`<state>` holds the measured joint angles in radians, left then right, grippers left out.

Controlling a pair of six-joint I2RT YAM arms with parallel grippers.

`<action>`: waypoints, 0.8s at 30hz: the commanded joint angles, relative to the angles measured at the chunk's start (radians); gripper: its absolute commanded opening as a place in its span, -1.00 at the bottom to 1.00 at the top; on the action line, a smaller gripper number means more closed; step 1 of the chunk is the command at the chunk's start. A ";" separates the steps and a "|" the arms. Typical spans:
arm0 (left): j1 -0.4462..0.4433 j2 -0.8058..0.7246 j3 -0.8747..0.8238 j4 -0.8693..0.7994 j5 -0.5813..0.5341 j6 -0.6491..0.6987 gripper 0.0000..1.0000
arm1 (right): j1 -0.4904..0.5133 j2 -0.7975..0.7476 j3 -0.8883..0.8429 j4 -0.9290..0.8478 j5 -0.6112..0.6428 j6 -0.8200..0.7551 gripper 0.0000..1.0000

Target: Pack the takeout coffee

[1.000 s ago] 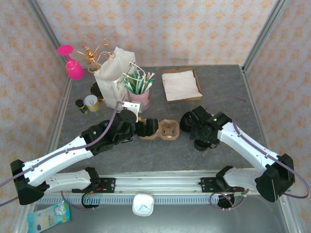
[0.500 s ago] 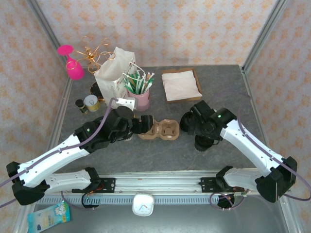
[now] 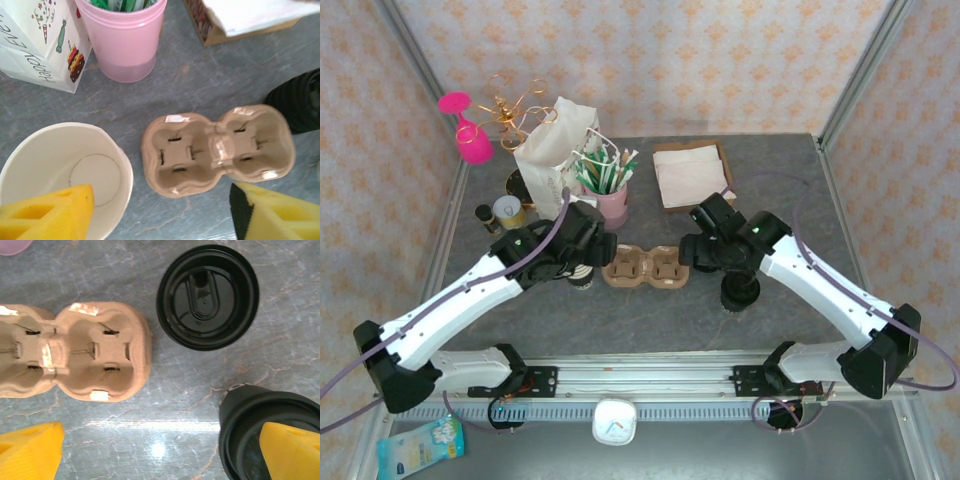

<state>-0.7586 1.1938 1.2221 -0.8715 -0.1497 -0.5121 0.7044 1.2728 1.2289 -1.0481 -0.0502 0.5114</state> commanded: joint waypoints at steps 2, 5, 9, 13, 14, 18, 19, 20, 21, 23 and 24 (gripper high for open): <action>0.037 0.064 0.031 -0.051 0.028 0.078 0.39 | 0.015 0.018 0.027 0.060 -0.013 -0.014 0.99; 0.055 0.099 0.033 -0.046 0.033 0.093 0.34 | 0.019 0.024 0.025 0.080 -0.025 -0.020 0.99; 0.076 0.136 0.029 -0.034 0.061 0.113 0.27 | 0.021 0.029 0.024 0.089 -0.030 -0.023 0.99; 0.093 0.165 -0.001 -0.020 0.072 0.113 0.18 | 0.021 0.030 0.017 0.101 -0.038 -0.028 0.99; 0.095 0.171 -0.010 -0.017 0.076 0.112 0.17 | 0.021 0.031 0.017 0.103 -0.040 -0.029 0.99; 0.104 0.202 -0.019 -0.035 0.059 0.106 0.02 | 0.021 0.039 0.016 0.116 -0.050 -0.035 0.99; 0.105 0.207 -0.022 -0.039 0.056 0.105 -0.01 | 0.022 0.041 0.016 0.119 -0.055 -0.037 0.99; 0.105 0.210 -0.026 -0.043 0.052 0.101 -0.05 | 0.023 0.044 0.016 0.122 -0.062 -0.038 0.99; 0.107 0.211 -0.034 -0.041 0.050 0.097 -0.09 | 0.023 0.045 0.015 0.124 -0.064 -0.038 0.99; 0.108 0.212 -0.045 -0.042 0.039 0.086 -0.22 | 0.023 0.047 0.016 0.133 -0.066 -0.040 0.99; 0.109 0.211 -0.050 -0.044 0.037 0.082 -0.28 | 0.023 0.046 0.016 0.136 -0.069 -0.041 0.99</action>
<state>-0.6582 1.4014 1.1908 -0.8795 -0.0868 -0.4229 0.7197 1.3148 1.2293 -0.9321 -0.1158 0.4915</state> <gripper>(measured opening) 0.379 0.996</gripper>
